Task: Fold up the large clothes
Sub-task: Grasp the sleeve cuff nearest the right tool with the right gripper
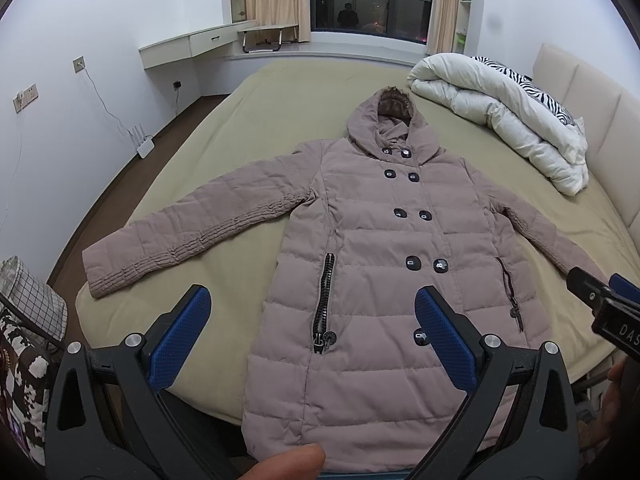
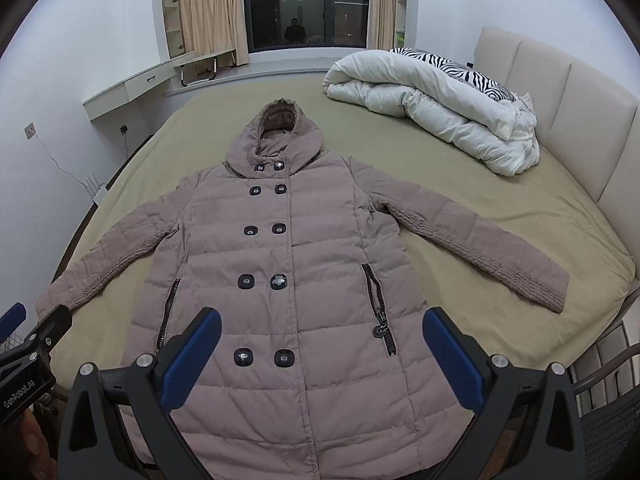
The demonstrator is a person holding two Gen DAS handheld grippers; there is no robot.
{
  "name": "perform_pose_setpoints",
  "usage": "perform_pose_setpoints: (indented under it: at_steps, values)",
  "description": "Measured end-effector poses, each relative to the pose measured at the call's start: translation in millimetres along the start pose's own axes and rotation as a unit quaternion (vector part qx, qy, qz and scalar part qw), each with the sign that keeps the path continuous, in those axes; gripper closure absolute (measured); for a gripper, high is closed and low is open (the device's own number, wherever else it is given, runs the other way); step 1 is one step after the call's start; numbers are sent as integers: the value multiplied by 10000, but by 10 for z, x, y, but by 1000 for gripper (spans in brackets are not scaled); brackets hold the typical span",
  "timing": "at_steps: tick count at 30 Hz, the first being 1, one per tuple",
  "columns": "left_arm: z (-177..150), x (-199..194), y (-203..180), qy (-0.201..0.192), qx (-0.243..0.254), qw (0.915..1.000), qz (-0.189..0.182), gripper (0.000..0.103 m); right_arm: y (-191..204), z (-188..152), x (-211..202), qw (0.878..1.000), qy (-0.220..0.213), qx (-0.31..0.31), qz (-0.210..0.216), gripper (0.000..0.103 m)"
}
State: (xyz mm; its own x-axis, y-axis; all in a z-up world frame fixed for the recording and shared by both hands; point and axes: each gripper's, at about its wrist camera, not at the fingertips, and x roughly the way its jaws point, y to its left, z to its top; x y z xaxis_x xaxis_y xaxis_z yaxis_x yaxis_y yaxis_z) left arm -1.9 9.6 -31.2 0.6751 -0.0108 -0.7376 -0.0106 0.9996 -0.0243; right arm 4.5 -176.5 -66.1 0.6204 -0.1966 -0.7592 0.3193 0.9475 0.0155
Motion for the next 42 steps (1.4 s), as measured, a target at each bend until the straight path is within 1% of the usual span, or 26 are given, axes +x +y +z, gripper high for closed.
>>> perform_pose_setpoints:
  at_steps: [2, 3, 5, 6, 8, 9, 11, 14, 15, 16, 18, 20, 21, 24, 27, 28, 29, 30, 31, 32, 33, 34, 35, 38, 40, 42]
  values:
    - [-30, 101, 6, 81, -52, 9999, -95, 0, -274, -83, 158, 9991, 40, 407, 100, 0]
    - [-13, 164, -16, 145, -42, 9998, -89, 0, -467, -133, 229, 9973, 63, 708, 175, 0]
    - [-37, 312, -52, 356, -1, 9991, -224, 0, -955, -260, 383, 9882, 33, 1490, 344, 0]
    - [-23, 412, -84, 459, 9, 9985, -297, 0, -1211, -348, 460, 9817, 0, 1877, 324, 0]
    - [-13, 564, -136, 616, 6, 9972, -433, 0, -1716, -529, 613, 9666, -44, 2557, 154, 1]
    - [-2, 654, -190, 662, 3, 9967, -473, 0, -1965, -635, 686, 9578, -55, 2872, 54, 2]
    - [27, 811, -273, 658, 22, 9963, -554, 0, -2449, -866, 840, 9341, -16, 3571, -17, 11]
    - [86, 1035, -448, 526, 197, 9967, -581, 0, -3078, -1191, 1041, 8942, 65, 4473, 153, 18]
    - [108, 1091, -504, 489, 244, 9965, -626, 0, -3251, -1290, 1095, 8819, 24, 4711, 204, 19]
    - [131, 1168, -576, 544, 320, 9959, -656, 0, -3409, -1349, 1157, 8695, -14, 4935, 213, 19]
    - [185, 1328, -715, 798, 440, 9940, -604, 0, -3682, -1503, 1270, 8453, -62, 5335, 287, 22]
    - [256, 1501, -800, 1025, 290, 9930, -517, 0, -3889, -1648, 1338, 8239, -140, 5650, 428, 27]
    - [278, 1545, -819, 1031, 212, 9929, -561, 0, -3957, -1698, 1343, 8158, -192, 5763, 448, 28]
    - [366, 1672, -939, 953, 184, 9932, -635, 0, -4143, -1807, 1314, 8032, -370, 5925, 491, 29]
    - [431, 1766, -1090, 965, 246, 9920, -771, 0, -4305, -1819, 1345, 7919, -437, 6071, 480, 37]
    - [454, 1797, -1139, 948, 243, 9916, -846, 0, -4313, -1754, 1390, 7906, -451, 6092, 425, 42]
    - [464, 1811, -1167, 946, 229, 9907, -951, 0, -4359, -1736, 1395, 7901, -474, 6100, 367, 49]
    - [482, 1834, -1204, 942, 220, 9900, -1029, 0, -4408, -1746, 1385, 7893, -461, 6114, 316, 52]
    - [496, 1849, -1229, 925, 221, 9896, -1077, 1, -4413, -1710, 1395, 7894, -455, 6116, 274, 58]
    - [521, 1876, -1254, 908, 215, 9889, -1153, 1, -4420, -1677, 1387, 7922, -457, 6081, 231, 66]
    - [527, 1884, -1247, 896, 193, 9882, -1225, 1, -4427, -1640, 1359, 7986, -442, 6000, 181, 71]
    - [552, 1915, -1247, 894, 152, 9872, -1308, 2, -4426, -1534, 1378, 8075, -433, 5882, 125, 81]
    - [582, 1955, -1238, 915, 87, 9861, -1386, 2, -4394, -1464, 1299, 8213, -446, 5687, 31, 86]
    - [671, 2050, -1139, 970, -225, 9803, -1703, 2, -4150, -899, 1263, 8742, -534, 4811, -383, 88]
    - [753, 2119, -1057, 956, -450, 9766, -1874, 2, -3837, -534, 1139, 9137, -626, 3984, -507, 90]
    - [843, 2198, -967, 987, -698, 9701, -2105, 2, -3336, -148, 1039, 9519, -718, 2912, -631, 90]
